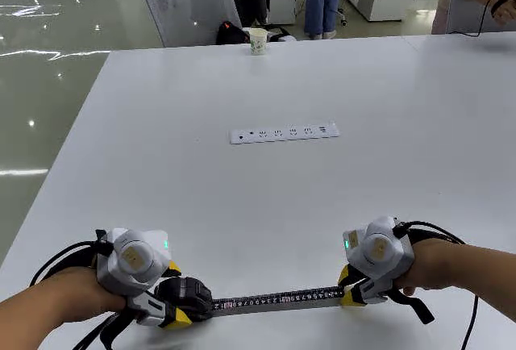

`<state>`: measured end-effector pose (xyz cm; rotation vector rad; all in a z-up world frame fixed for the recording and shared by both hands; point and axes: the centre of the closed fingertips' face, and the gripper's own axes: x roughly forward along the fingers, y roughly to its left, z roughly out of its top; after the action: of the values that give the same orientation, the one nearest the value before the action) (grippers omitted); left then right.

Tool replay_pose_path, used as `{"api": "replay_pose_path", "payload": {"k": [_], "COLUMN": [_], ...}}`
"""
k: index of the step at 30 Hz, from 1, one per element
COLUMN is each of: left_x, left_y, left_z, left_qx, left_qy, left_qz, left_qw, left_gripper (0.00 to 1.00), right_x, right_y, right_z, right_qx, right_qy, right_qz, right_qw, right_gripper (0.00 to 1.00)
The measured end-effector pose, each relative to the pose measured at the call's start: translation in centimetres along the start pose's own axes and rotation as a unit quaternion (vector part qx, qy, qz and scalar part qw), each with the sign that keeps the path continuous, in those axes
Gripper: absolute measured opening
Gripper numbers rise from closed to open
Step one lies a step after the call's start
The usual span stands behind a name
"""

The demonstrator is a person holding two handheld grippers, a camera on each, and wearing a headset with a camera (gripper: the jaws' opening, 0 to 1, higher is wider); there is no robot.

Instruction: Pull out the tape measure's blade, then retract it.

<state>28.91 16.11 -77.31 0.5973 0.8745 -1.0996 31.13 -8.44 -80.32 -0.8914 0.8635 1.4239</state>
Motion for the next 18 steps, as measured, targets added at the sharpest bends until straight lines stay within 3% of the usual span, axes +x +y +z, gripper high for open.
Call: {"api": "replay_pose_path", "payload": {"k": [11,18], "left_x": [-0.1,-0.4], "left_y": [-0.4,-0.8], "left_z": [-0.1,-0.1], "left_qx": [-0.034,-0.029], "left_qy": [-0.017,-0.014], "left_qz": [-0.002,-0.007], "left_qw": [0.9993,0.9994], "left_gripper": [0.58,0.63], "right_x": [-0.6,-1.3], "right_y": [-0.1,0.2], "right_z": [0.0,-0.6], "right_qx": [0.015,0.036], "right_qy": [-0.014,-0.022], "right_qz": [-0.002,-0.012], "right_qw": [0.9998,0.999], "right_gripper": [0.19,0.26]}}
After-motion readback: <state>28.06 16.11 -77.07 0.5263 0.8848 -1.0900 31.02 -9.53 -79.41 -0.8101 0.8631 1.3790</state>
